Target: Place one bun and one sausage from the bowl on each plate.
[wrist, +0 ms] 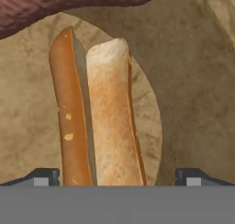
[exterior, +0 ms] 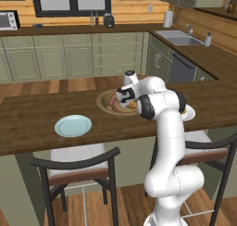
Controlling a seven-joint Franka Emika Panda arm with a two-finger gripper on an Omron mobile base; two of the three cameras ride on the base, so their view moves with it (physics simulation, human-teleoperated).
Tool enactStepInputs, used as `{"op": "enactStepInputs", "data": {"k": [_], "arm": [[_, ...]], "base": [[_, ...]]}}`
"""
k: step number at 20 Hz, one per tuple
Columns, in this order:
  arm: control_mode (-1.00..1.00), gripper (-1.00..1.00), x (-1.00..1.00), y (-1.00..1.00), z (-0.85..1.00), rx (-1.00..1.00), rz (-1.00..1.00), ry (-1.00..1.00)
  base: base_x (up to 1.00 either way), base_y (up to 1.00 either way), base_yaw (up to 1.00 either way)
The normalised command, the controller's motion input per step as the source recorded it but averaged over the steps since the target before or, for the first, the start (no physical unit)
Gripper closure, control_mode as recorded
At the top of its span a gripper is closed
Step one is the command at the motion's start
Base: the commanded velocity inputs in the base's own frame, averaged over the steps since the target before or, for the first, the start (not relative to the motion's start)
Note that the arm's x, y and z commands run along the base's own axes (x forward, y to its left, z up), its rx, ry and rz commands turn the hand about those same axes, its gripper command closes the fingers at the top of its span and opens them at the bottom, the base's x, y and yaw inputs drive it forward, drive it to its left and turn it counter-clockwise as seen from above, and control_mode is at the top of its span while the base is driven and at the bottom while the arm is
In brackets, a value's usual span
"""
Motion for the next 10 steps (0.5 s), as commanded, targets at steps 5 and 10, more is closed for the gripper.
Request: {"op": "enactStepInputs", "data": {"k": [5, 10], "arm": [[-1.0, -1.0, 0.0, -0.07, -0.22, 0.03, -0.01, 0.09], [-1.0, 1.0, 0.0, -0.01, -0.37, 0.04, -0.01, 0.11]], "base": [[0.0, 0.0, 0.0], [0.0, 0.0, 0.0]]}}
